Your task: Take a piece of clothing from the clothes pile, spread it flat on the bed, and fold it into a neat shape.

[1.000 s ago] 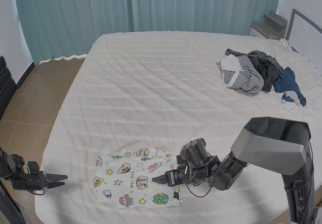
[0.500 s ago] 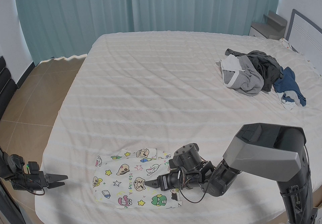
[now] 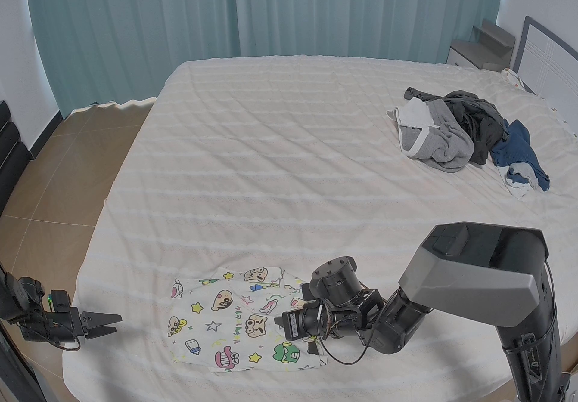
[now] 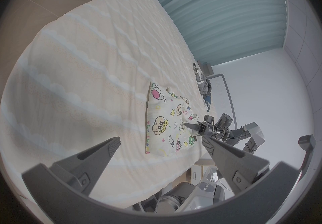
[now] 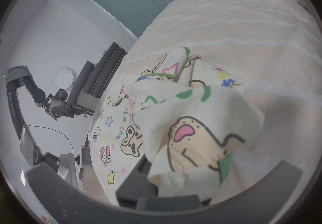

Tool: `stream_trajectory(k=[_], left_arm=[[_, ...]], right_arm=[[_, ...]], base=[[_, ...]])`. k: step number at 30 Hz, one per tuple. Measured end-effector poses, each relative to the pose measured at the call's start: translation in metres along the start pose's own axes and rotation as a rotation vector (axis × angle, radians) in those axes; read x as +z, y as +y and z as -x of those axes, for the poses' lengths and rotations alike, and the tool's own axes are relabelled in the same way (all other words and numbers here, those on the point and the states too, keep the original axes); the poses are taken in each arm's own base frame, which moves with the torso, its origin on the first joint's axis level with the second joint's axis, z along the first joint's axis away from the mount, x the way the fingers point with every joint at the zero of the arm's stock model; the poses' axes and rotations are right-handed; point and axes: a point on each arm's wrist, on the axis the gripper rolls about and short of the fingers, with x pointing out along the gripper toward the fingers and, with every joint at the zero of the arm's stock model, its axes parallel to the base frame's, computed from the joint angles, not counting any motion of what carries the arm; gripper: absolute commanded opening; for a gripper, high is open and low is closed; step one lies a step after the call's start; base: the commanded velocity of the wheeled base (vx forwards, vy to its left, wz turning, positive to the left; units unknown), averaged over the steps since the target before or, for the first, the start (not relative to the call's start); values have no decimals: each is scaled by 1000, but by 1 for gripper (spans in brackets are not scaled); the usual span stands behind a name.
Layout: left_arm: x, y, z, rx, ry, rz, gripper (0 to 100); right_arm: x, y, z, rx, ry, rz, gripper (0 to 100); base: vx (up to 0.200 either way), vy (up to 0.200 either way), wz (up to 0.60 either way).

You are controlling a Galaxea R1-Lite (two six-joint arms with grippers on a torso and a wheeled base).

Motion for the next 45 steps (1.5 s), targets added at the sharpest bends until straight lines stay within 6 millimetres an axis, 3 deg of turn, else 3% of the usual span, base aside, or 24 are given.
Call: stream_trajectory(k=[25,34,45], left_arm=[[0,0,0,0,0,2,100],[0,0,0,0,1,2,100],[-1,0,0,-1,1,4,100]], right_arm=[[19,-15,59,-44,-51,-60,0],[22,-52,92,-123,-76,-135,0],[24,-107,148,-251,-179,-252,0]], base=[[0,0,0],[0,0,0],[0,0,0]])
